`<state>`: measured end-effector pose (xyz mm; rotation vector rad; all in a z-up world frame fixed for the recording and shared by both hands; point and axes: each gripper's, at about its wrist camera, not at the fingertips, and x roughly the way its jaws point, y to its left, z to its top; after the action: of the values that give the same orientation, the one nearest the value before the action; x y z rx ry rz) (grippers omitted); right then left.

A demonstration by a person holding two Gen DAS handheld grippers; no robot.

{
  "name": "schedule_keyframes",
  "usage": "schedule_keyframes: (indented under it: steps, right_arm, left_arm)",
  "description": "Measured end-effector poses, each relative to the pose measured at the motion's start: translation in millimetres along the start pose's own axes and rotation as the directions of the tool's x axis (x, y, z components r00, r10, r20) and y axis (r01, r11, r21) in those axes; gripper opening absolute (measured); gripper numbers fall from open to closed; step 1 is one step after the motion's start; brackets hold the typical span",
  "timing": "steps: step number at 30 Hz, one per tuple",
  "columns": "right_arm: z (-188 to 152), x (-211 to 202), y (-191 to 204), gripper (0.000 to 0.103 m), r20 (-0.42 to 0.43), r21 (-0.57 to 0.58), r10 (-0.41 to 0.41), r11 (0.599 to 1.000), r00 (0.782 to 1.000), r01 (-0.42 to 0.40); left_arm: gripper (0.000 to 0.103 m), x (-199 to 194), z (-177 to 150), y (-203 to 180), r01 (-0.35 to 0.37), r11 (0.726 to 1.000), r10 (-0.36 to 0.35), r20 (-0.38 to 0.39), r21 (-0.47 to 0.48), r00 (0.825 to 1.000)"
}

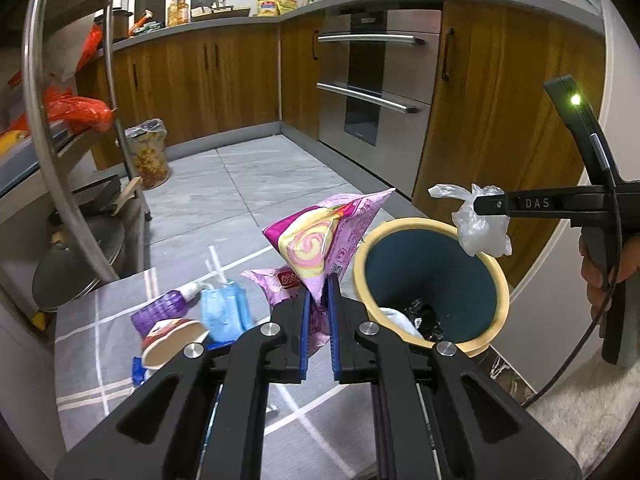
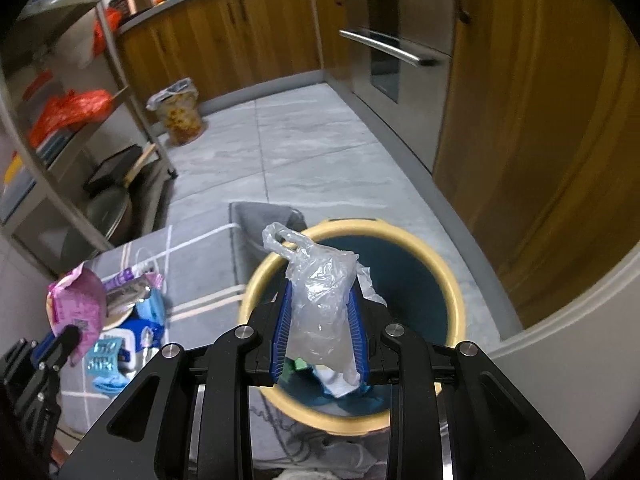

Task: Collect trash
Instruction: 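Carry the clear bag over the teal bin with the right tool while the left carries the wrapper there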

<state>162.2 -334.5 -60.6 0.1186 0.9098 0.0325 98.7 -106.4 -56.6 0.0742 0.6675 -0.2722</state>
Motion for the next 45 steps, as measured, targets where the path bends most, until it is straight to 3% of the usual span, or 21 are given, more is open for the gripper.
schedule_keyframes:
  steps: [18, 45]
  right_arm:
    - [0, 16, -54, 0.029, -0.048, 0.064, -0.008, 0.998, 0.999, 0.011]
    - [1, 39, -87, 0.029, -0.099, 0.118, -0.016, 0.993, 0.995, 0.028]
  left_arm:
    - [0.008, 40, 10, -48, 0.064, 0.996, -0.061, -0.037, 0.061, 0.997]
    - [0.008, 102, 18, -95, 0.177, 0.981, -0.168, -0.104, 0.082, 0.980]
